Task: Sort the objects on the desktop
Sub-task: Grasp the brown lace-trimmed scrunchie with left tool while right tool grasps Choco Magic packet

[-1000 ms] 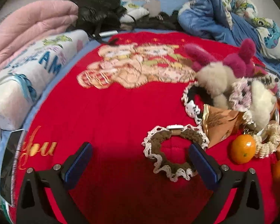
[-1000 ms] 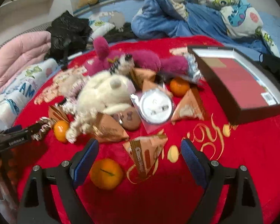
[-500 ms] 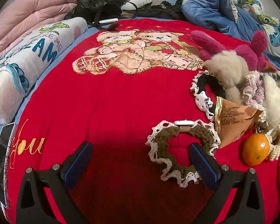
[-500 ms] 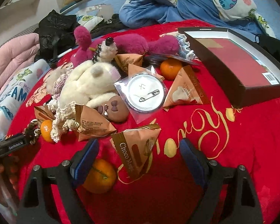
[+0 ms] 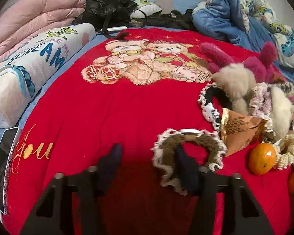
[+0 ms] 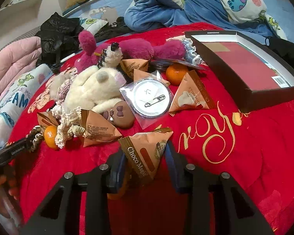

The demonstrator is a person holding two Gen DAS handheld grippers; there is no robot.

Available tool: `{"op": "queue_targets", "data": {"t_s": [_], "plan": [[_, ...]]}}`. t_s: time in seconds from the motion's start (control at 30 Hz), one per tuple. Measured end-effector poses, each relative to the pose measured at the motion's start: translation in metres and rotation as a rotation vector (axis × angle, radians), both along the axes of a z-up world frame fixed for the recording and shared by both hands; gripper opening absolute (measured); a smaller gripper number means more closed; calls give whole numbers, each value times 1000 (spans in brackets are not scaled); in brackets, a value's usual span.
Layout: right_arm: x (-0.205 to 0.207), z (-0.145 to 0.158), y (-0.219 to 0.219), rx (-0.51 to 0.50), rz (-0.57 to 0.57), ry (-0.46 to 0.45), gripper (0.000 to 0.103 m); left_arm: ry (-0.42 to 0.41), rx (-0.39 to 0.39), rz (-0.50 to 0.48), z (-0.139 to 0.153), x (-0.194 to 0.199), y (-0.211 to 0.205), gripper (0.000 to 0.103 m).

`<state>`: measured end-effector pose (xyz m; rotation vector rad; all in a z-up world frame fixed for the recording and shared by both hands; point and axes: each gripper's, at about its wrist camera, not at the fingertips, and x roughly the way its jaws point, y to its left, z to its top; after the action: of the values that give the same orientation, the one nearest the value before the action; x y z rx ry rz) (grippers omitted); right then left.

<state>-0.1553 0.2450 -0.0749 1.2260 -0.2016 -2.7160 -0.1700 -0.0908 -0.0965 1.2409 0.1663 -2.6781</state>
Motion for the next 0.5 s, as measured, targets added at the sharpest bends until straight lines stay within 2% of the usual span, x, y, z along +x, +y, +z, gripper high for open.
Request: {"op": "queue_targets", "data": {"t_s": [0.07,0.13,0.33,0.5], "plan": [[1,1,0,-1,-6,-1,34,12,7,-23,2,3,2,27],[1,2,0,-3,-8,-1,34,21,-6,-25,4,5,5,17],[2,5,2,-17,-14,7,33,31,7,-17,8,11,2,11],[3,7,2,-17,-9,18,33,53,7,-20,15,17,4,10]]}}
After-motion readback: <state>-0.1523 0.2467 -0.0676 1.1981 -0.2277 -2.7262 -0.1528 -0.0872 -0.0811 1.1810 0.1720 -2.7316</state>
